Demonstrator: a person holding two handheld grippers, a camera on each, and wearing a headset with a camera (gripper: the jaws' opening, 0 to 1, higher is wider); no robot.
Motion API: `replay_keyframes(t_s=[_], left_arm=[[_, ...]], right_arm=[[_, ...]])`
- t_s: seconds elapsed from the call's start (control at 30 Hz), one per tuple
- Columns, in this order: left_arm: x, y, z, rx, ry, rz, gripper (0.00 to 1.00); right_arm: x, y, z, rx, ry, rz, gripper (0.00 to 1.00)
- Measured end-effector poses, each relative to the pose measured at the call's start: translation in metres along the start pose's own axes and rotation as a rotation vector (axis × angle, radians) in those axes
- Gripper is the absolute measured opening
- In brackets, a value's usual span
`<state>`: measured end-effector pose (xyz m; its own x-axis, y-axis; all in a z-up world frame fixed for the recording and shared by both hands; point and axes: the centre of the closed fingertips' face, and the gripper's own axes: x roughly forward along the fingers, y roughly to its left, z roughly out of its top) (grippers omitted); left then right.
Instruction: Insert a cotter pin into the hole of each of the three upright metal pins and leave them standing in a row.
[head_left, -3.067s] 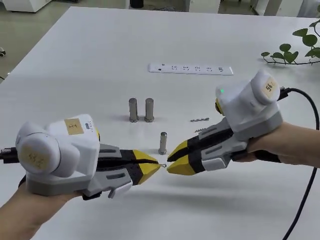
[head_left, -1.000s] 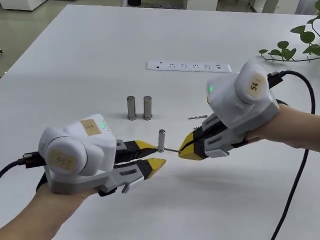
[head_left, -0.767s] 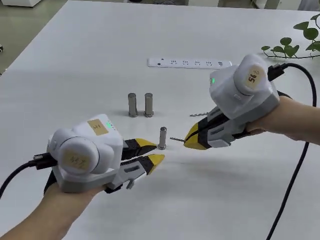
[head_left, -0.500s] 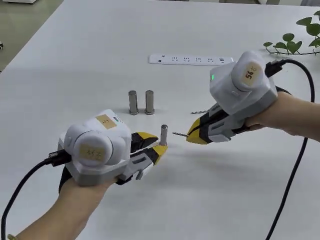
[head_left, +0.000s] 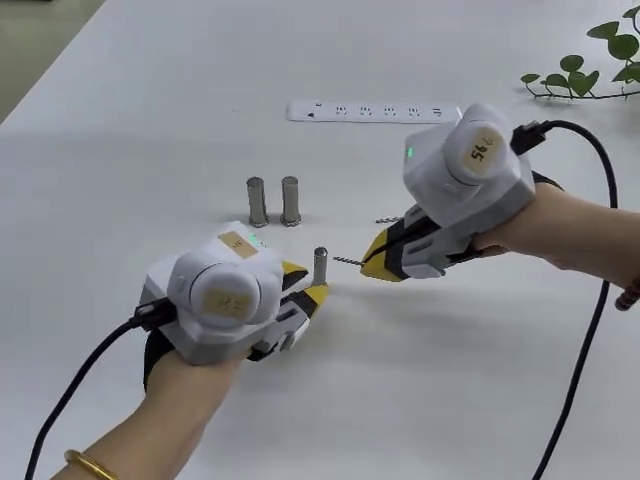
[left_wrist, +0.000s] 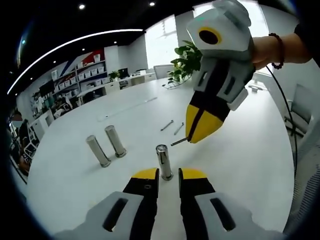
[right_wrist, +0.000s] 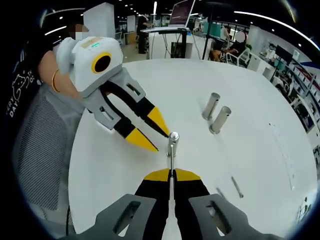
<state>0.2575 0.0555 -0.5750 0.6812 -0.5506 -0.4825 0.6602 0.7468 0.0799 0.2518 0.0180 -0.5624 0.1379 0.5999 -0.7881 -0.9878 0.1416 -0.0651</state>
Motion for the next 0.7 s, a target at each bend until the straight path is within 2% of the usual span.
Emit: replay_keyframes(t_s=[0.13, 0.33, 0.5, 0.7], left_arm=[[0.008, 0.003, -0.001, -0.046, 0.003, -0.002, 0.13], [0.015, 0.005, -0.003, -0.059, 0.011, 0.005, 0.12], [0.019, 0.004, -0.004, -0.039, 0.024, 0.008, 0.1], [0.022, 0.005, -0.005, -0.042, 0.03, 0.006, 0.07]], right_arm=[[0.002, -0.002, 0.0, 0.005, -0.002, 0.003, 0.0], [0.005, -0.003, -0.001, 0.0, 0.0, 0.011, 0.0], [0.006, -0.002, 0.002, -0.007, -0.002, 0.017, 0.0], [0.007, -0.004, 0.005, -0.011, -0.009, 0.018, 0.0]])
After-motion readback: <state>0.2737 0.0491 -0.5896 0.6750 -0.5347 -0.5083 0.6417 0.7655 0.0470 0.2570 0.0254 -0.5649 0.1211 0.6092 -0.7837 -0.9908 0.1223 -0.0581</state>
